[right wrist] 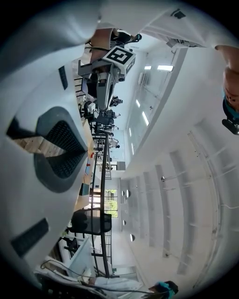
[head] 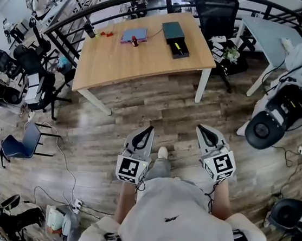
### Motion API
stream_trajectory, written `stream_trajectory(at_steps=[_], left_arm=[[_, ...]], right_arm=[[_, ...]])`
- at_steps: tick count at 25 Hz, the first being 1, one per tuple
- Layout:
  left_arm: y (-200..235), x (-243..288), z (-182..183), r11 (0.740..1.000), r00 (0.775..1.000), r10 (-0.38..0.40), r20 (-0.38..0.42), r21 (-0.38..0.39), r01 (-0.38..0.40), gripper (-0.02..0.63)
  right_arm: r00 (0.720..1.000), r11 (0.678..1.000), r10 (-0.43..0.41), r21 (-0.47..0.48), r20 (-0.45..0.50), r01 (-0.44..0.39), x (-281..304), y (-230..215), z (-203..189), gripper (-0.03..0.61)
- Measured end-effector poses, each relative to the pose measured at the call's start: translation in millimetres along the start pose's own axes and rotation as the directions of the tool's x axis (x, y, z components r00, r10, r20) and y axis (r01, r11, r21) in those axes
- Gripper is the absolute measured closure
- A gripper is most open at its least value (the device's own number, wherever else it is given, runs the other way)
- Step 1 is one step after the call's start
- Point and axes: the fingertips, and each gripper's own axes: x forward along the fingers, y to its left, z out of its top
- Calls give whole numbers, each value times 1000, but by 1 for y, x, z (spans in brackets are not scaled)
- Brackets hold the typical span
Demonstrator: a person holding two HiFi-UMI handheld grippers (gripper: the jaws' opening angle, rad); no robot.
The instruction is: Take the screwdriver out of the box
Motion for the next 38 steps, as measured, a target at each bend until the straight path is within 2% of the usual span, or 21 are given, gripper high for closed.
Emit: stream_trajectory(at_steps=[9,29,38], left_arm=[[46,64,-5,1000,1000,-20,7,-7,20,595],[216,201,-11,997,998,-61,15,-44,62,601],[256,245,-18,994,994,-103,27,-39,104,601]], right_arm=[[999,1000,21,-19,-31,-22,69,-28,0,583],[995,999,-51,-15,-86,50,266,-100,18,583],[991,995,-98,-23,-94,96,309,-122,15,583]])
